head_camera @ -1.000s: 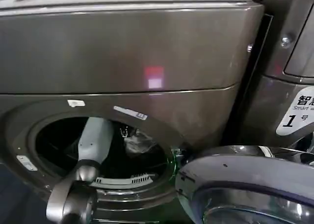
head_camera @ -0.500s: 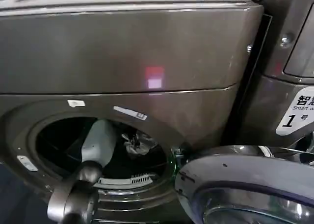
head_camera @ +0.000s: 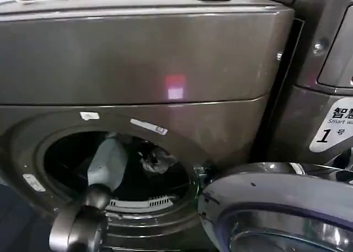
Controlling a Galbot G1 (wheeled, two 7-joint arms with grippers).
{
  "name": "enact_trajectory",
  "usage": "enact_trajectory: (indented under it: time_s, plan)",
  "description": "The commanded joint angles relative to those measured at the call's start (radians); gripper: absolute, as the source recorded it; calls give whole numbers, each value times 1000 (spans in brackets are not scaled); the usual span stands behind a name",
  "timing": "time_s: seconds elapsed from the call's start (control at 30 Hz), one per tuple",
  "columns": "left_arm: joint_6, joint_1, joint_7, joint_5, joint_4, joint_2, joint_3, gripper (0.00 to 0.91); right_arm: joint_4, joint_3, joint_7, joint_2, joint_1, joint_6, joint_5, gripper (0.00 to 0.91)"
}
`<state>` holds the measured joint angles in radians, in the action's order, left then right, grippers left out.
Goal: Grasp the clothes from the dryer.
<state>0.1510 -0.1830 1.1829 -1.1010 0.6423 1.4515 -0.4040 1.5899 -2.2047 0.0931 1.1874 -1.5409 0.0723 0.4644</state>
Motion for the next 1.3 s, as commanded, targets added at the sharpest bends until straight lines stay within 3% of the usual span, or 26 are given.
enact_trajectory:
  time_s: [0.03, 0.2, 0.3, 0.47, 0.5, 0.57, 0.7, 0.9, 1.3]
  plan:
    - [-45, -3, -124, 11, 62, 1, -2, 0, 3, 12, 0, 7, 4, 4, 4, 907]
    - [-63, -41, -117, 81, 217, 0, -44, 0, 9, 27, 1, 5, 21, 19, -2, 907]
    - [-88, -67, -266, 208, 283, -12, -49, 0, 9, 37, 1, 5, 21, 20, -16, 907]
    - [-252, -71, -756, 513, 335, 17, -34, 0, 44, 41, -10, 17, 29, 68, -25, 907]
    - [-323, -84, -799, 575, 375, 26, -38, 0, 39, 47, -6, 15, 36, 36, -28, 907]
    - [-380, -107, -861, 632, 438, 38, -42, 0, 25, 58, -5, 10, 36, -22, -33, 907]
    - [-497, -137, -1137, 818, 476, 69, -53, 0, 24, 52, -7, 11, 29, -26, -32, 907]
    - [-467, -197, -1323, 915, 504, 98, -56, 0, 18, 30, -2, 3, 13, -24, -31, 907]
    - [-451, -228, -1322, 938, 498, 99, -48, 0, 14, 5, 9, 0, -4, -11, -36, 907]
